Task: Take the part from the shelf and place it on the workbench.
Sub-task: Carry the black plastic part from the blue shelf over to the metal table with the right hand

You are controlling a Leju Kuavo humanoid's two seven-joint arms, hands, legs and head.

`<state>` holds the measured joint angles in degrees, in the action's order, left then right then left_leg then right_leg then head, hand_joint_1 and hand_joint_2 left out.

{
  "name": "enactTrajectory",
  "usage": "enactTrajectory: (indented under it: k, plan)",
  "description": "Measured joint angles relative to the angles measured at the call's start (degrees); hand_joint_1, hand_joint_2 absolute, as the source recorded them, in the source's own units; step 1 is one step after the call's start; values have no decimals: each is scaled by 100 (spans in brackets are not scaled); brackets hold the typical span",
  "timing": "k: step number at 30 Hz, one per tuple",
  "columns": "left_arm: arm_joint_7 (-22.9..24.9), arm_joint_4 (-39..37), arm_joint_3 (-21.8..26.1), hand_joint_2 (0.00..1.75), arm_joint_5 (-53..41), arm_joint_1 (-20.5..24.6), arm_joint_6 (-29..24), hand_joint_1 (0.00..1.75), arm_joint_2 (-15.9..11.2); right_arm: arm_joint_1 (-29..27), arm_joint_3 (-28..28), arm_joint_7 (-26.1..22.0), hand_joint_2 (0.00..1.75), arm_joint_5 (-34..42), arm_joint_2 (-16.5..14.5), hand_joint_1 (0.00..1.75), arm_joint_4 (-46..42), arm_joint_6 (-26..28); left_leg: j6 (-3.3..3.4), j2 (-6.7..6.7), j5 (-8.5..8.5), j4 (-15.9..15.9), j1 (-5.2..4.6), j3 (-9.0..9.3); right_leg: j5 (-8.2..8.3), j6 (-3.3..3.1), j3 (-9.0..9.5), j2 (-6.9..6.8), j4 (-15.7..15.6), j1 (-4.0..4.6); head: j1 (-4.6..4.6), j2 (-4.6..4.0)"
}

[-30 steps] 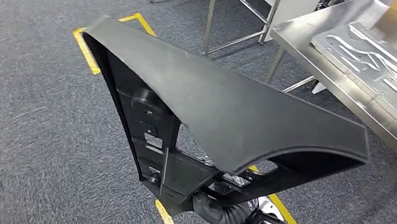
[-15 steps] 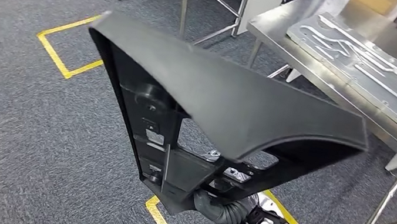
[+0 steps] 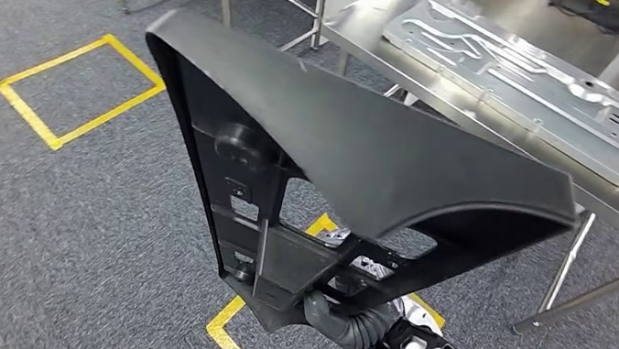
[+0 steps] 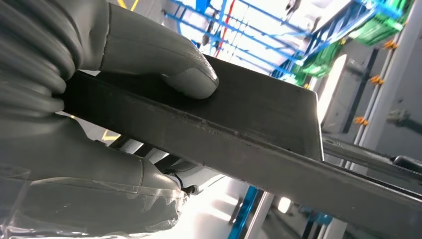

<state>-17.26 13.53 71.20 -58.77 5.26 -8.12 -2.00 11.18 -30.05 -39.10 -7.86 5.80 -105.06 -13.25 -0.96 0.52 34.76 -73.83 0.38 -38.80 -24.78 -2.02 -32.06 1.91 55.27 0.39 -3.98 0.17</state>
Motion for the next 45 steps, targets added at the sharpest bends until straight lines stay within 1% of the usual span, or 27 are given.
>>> enactTrajectory:
  k: [1, 2, 4, 5, 7, 9, 11, 13, 15, 16, 17, 18, 20, 22, 25, 27, 29, 31, 32, 33, 34, 36, 38, 40, 42, 44, 45]
  plan:
    - [6, 0, 1, 175, 1, -7, 12, 0, 2, -8, 1, 0, 175, 2, -1, 175, 4, 1, -19, -5, -109, 34, 17, -19, -17, 15, 0, 72, 27, -9, 0, 0]
    - [14, 0, 1, 175, 2, -8, 21, 0, 4, -13, 1, 0, 175, 4, -2, 175, 7, 2, -40, -24, -314, 285, 40, 66, -43, 37, -1, 146, 67, -23, 0, 0]
    - [25, 0, 2, 175, 1, -3, 26, 0, 7, -14, 2, 0, 175, 11, -5, 175, 8, 4, -78, -187, -695, 1020, 95, 374, -117, 97, -24, 273, 184, -46, 1, 0]
    - [31, 0, 2, 175, 1, 0, 27, 0, 8, -16, 3, 0, 175, 14, -7, 175, 8, 5, -62, -276, -778, 1274, 114, 483, -153, 132, -59, 328, 253, -49, 1, 0]
    - [40, 0, 3, 175, 2, 7, 28, 0, 11, -28, 5, 0, 175, 18, -8, 175, 7, 6, 17, -365, -754, 1415, 107, 536, -184, 197, -138, 420, 335, -50, 1, 0]
    - [45, 0, 3, 175, 5, 17, 28, 0, 24, -41, 10, 0, 175, 19, -8, 175, 4, 8, 111, -260, -769, 1424, 98, 530, -190, 245, -175, 464, 357, -59, 1, 0]
    - [44, 0, 3, 175, 5, 22, 29, 0, 37, -35, 14, 0, 175, 20, -8, 175, -1, 11, 183, -151, -777, 1450, 114, 546, -338, 302, -287, 263, 593, -54, 2, 0]
    - [44, 0, 3, 175, 4, 10, 28, 0, 39, -29, 14, 0, 175, 21, -8, 175, -3, 18, 222, -35, -765, 1459, 109, 556, -670, 360, -625, -45, 1257, -63, 2, 0]
    - [45, 0, 4, 175, 4, -3, 28, 0, 39, -46, 14, 0, 175, 21, -5, 175, 1, 21, 227, 90, -745, 1458, 97, 559, -897, 390, -1000, -161, 1938, -87, 2, 0]
    - [45, 0, 5, 175, 4, -4, 28, 0, 39, -54, 14, 0, 175, 21, -4, 175, 3, 20, 224, 151, -732, 1457, 95, 569, -863, 391, -1067, -176, 2035, -93, 2, 0]
    - [43, 0, 5, 175, 4, 0, 26, 0, 40, -58, 15, 0, 175, 21, -3, 175, 4, 20, 218, 209, -717, 1457, 92, 588, -712, 379, -1000, -190, 1872, -94, 2, 0]
    - [39, 0, 5, 175, 4, 5, 22, 0, 40, -58, 15, 0, 175, 22, -3, 175, 4, 20, 210, 264, -698, 1459, 89, 617, -492, 354, -823, -226, 1512, -87, 2, 0]
    - [25, 0, 5, 175, 6, 12, 9, 0, 48, -51, 14, 0, 175, 25, -4, 175, 3, 20, 182, 364, -659, 1468, 76, 678, -163, 267, -401, -445, 680, -30, 3, 0]
    - [13, 0, 5, 175, 9, 11, -7, 0, 57, -42, 14, 0, 175, 30, -4, 175, 3, 18, 127, 453, -630, 1479, 74, 713, -108, 193, -244, -576, 341, 39, 2, 0]
    - [8, 0, 5, 175, 12, 29, -25, 0, 67, -47, 14, 0, 175, 36, -4, 175, -1, 2, 34, 553, -586, 1509, 68, 772, -89, 136, -222, -405, 272, 40, 1, 0]
    - [8, 0, 6, 175, 13, 38, -42, 0, 74, -37, 12, 0, 175, 40, -12, 175, -2, -2, 7, 349, -395, 1231, 69, 681, -50, 84, -153, -286, 182, -9, 0, 0]
    - [13, 0, 10, 175, 15, 12, -58, 0, 77, -30, 11, 0, 175, 42, -21, 175, 12, -5, 5, 78, -50, 510, 83, 336, -51, 43, -121, -165, 159, -28, 0, 0]
    - [20, 0, 14, 175, 18, -17, -69, 0, 80, -42, 9, 0, 175, 40, -25, 175, 34, -12, -6, 3, 95, -72, 82, -7, -70, 27, -106, -18, 170, -14, 0, 0]
    - [21, 0, 15, 175, 20, -24, -72, 0, 81, -46, 8, 0, 175, 39, -25, 175, 44, -15, -6, -3, -5, -75, 81, -56, -82, 28, -95, 61, 182, -7, 0, 0]
    - [19, 0, 16, 175, 22, -25, -74, 0, 83, -49, 7, 0, 175, 39, -25, 175, 50, -14, 1, -19, -214, 152, 82, 4, -101, 37, -81, 139, 198, -4, -1, 0]
    - [15, 0, 18, 175, 24, -24, -75, 0, 84, -48, 6, 0, 175, 39, -25, 175, 53, -14, 13, -73, -475, 541, 83, 144, -126, 51, -67, 211, 225, -5, 0, 0]
    - [8, 0, 24, 175, 26, -20, -75, 0, 84, -40, 5, 1, 175, 37, -26, 175, 60, -14, 45, -308, -776, 1215, 90, 411, -179, 99, -78, 334, 297, -6, -1, 0]
    - [3, 0, 36, 175, 40, -16, -75, 0, 85, -34, 2, 1, 175, 34, -27, 175, 68, -15, 82, -436, -781, 1410, 81, 497, -198, 163, -124, 436, 338, -28, 0, 0]
    - [1, 0, 45, 175, 58, -3, -75, 0, 94, -34, 1, 1, 175, 32, -27, 175, 68, -20, 135, -349, -794, 1443, 78, 518, -203, 229, -147, 487, 343, -51, 1, 0]
    - [-5, 1, 49, 175, 63, 12, -76, 0, 105, -16, 2, 0, 175, 33, -27, 175, 65, -25, 203, -238, -799, 1486, 97, 553, -318, 294, -232, 262, 528, -37, 1, 0]
    - [-10, 2, 55, 175, 63, 1, -77, 0, 108, 9, 2, 0, 175, 35, -27, 175, 64, -26, 249, -106, -782, 1505, 102, 579, -624, 356, -556, -53, 1155, -44, 1, 0]
    - [-14, 2, 60, 175, 63, -8, -78, 0, 108, 11, 2, 0, 175, 37, -27, 175, 66, -26, 258, -35, -770, 1505, 99, 584, -781, 382, -782, -124, 1559, -65, 1, 0]
